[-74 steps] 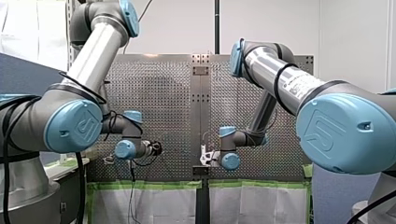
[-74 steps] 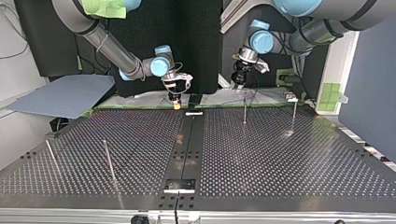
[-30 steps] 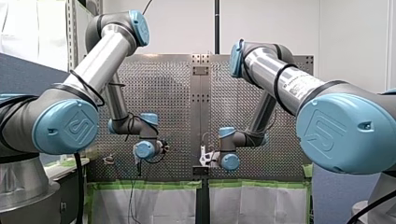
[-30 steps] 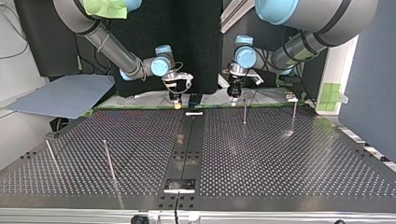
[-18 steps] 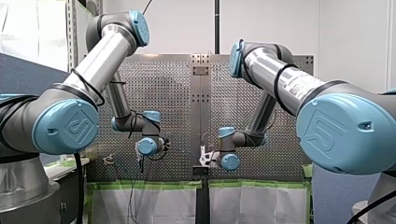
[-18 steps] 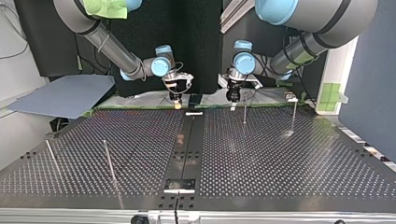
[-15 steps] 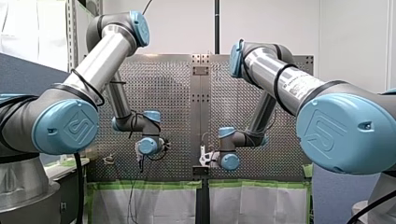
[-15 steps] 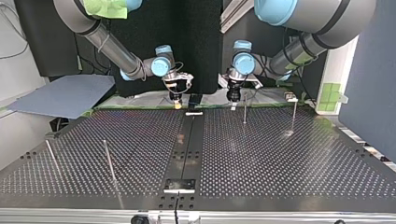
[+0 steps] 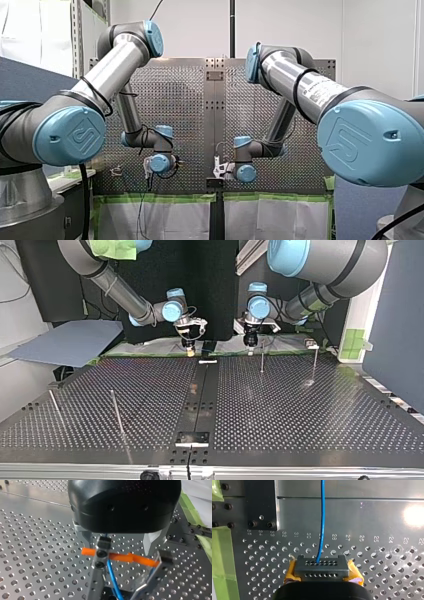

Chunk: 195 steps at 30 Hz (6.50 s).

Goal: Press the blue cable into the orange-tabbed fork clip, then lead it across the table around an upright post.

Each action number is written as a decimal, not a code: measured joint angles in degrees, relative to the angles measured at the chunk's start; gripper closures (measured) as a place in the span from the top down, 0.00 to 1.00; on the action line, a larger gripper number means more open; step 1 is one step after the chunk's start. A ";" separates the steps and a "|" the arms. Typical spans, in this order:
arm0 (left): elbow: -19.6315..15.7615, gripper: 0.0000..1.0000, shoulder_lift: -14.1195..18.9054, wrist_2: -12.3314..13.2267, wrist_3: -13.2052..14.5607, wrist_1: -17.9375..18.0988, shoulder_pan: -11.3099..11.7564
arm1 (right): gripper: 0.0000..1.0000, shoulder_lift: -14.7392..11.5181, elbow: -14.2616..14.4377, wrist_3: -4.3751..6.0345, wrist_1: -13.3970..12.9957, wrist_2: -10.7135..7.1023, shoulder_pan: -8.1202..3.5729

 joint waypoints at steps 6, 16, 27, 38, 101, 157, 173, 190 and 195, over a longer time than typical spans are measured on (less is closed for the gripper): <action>0.12 0.99 -0.01 -0.52 0.24 0.35 -0.12 | 0.00 0.00 0.00 -0.04 0.00 0.00 0.01; 0.39 0.99 -0.02 -1.87 2.54 0.45 -0.45 | 0.00 0.07 0.01 -0.13 0.00 0.00 0.02; 0.45 0.36 -0.02 -3.16 5.72 1.01 -1.22 | 0.00 0.15 0.02 -0.16 0.00 0.00 0.04; 0.45 0.00 -0.02 -3.26 6.15 2.07 -2.13 | 0.00 0.21 0.02 -0.23 -0.04 0.00 0.07; 10.90 0.65 -3.57 -13.53 9.45 -14.40 -5.38 | 0.00 0.62 -0.30 -0.29 0.00 0.00 0.11; 11.72 0.00 -0.52 -12.68 12.42 -15.07 -6.13 | 0.00 0.13 -2.46 -1.69 4.84 1.27 -0.07; 11.71 0.00 3.18 -10.58 10.01 -14.30 -8.92 | 0.00 -5.52 -2.52 -1.89 11.16 1.91 0.12; 11.72 0.00 10.30 -10.55 6.34 -15.23 -11.22 | 0.00 -13.30 -2.49 -1.90 14.77 2.02 0.13; 11.72 0.00 10.55 -10.56 6.18 -15.30 -11.70 | 0.00 -15.47 -2.48 -1.89 15.57 2.02 0.14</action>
